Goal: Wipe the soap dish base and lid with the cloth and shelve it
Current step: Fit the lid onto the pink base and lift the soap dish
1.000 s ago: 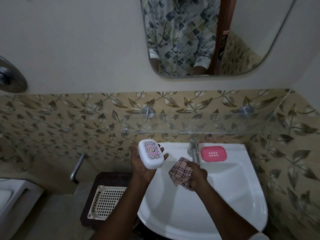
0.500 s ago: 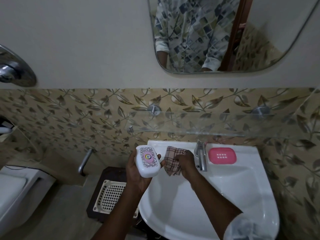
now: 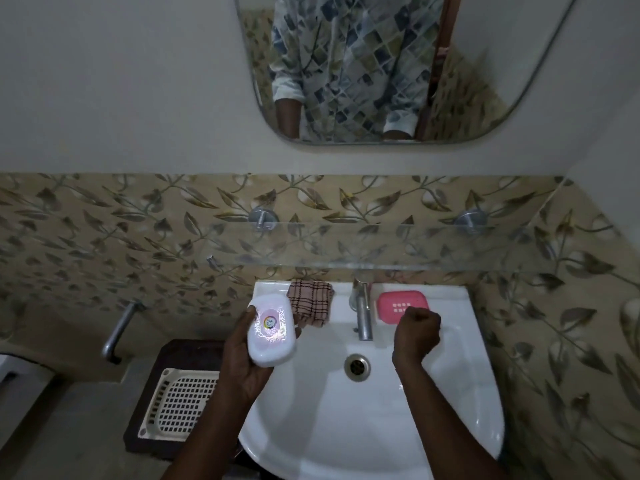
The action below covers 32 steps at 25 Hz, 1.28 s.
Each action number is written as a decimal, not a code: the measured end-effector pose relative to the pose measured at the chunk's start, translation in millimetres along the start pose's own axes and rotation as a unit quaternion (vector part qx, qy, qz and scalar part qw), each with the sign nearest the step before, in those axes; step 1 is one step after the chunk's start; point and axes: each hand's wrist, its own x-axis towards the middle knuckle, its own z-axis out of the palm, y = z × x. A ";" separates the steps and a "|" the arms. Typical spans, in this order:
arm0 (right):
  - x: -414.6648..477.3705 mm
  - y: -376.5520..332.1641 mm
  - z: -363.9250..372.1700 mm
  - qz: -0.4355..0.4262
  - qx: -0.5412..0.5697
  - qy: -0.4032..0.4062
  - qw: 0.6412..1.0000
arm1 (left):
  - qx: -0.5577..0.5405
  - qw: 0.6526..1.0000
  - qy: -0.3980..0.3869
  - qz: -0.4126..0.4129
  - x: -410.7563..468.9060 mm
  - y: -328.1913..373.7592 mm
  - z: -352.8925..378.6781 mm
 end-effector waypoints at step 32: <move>-114.1 -61.5 -42.9 -0.196 -0.127 -0.313 0.920 | 0.376 0.924 0.015 0.068 16.2 -47.5 47.6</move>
